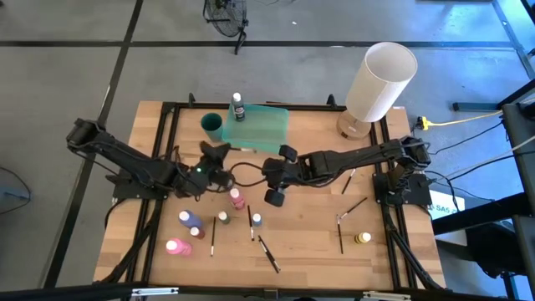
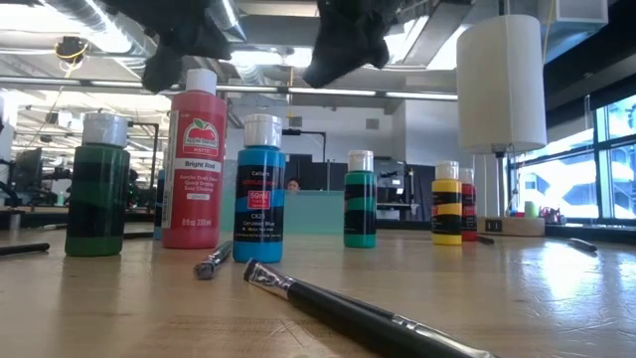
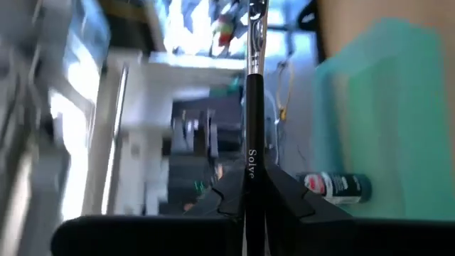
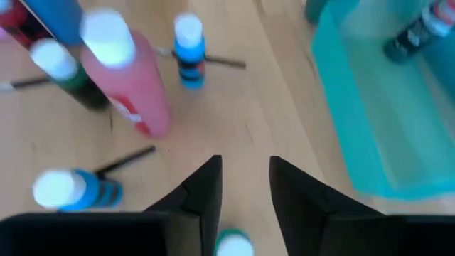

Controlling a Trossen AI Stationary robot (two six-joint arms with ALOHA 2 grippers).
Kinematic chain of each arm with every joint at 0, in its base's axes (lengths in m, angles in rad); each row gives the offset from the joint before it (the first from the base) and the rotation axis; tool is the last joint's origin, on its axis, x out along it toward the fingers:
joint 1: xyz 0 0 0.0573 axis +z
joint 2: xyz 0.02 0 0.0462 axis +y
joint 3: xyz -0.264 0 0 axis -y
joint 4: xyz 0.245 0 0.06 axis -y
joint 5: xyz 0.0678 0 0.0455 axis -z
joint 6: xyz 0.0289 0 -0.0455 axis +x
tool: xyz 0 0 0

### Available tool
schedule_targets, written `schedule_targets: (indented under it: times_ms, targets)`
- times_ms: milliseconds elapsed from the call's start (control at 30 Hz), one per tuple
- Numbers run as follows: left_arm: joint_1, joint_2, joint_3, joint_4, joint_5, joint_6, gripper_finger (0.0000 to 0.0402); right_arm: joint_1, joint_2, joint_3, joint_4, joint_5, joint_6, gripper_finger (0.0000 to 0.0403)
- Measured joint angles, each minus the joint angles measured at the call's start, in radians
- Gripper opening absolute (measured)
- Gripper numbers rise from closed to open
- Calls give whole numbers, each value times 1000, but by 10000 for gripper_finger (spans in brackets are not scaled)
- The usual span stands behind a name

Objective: Pick & Place Paint Supplies
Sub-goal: Put the silver paintbrush into the green cup

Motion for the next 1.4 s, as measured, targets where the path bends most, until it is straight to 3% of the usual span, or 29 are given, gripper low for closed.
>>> schedule_targets:
  times_ms: [167, 400, 567, 667, 967, 1200, 1400]
  targets:
    - [11, -88, 0, 0, 13, -210, 22, 0, 0, -4, -42, 23, 27, 120]
    - [59, -292, 0, -64, 331, -506, 22, 1, 0, -76, -18, 36, 28, 120]
    - [164, -444, -5, -114, 561, -633, 22, 0, 0, -140, 27, 35, 24, 120]
    - [241, -522, -60, -48, 657, -659, 22, 0, 0, -149, 31, 36, 20, 120]
    - [467, -725, -341, 347, 854, -765, 22, -2, 0, -154, 40, 81, -9, 120]
    - [604, -761, -450, 493, 854, -889, 22, -13, 0, -154, 70, 81, -44, 120]
    - [738, -760, -528, 594, 1035, -929, 22, -20, 0, -154, 96, 81, -48, 120]
